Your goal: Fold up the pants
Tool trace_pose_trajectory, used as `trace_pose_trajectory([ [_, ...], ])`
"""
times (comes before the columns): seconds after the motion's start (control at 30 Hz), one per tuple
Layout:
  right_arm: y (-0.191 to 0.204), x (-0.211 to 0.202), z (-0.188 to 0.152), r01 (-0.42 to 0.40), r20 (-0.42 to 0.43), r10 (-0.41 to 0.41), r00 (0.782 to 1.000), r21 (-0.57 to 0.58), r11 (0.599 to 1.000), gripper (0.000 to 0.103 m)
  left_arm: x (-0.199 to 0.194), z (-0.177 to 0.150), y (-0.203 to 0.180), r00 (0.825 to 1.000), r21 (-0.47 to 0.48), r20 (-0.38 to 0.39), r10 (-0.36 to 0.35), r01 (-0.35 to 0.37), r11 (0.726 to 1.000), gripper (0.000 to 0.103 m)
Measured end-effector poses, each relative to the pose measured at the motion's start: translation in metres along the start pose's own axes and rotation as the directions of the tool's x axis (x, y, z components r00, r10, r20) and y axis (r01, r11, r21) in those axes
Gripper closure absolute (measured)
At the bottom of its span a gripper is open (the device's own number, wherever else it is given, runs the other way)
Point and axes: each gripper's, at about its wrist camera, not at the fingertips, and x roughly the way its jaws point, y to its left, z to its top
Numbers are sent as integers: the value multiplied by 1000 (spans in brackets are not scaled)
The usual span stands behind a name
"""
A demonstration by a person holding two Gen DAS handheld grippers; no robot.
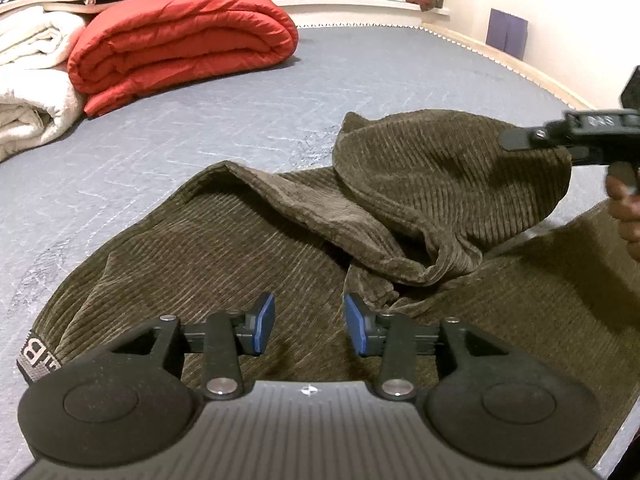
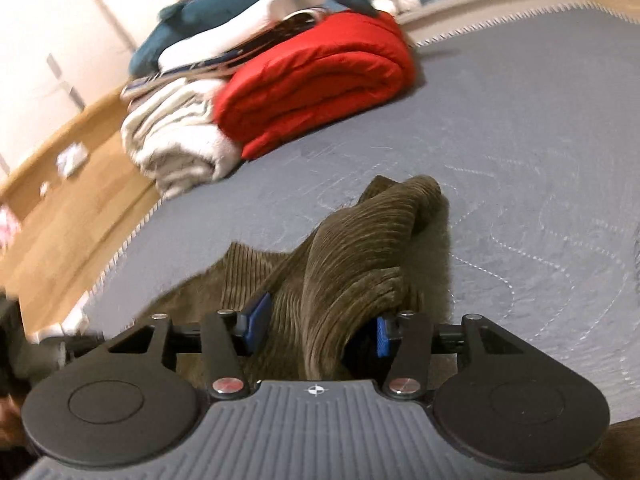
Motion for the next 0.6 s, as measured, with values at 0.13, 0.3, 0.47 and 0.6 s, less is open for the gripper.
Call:
trace_pose_trajectory([
  [0.13,-13,17,10,-44,26,41,999,126,991,48,2,4,-3,999,-12,15,-30,30,999,59],
  [0.3,-2,35,18,-60,39,57,998,80,995,80,8,8,-12,999,-11,19,-49,49,999,59],
  [0.47,29,35,24,-105,35,109,993,-93,990,96,11,13,-16,997,-28,42,-57,59,998,59],
  [0.6,41,9,38,-132,164,153,975,-134,982,99,8,20,-14,992,-64,112,-60,68,996,59],
])
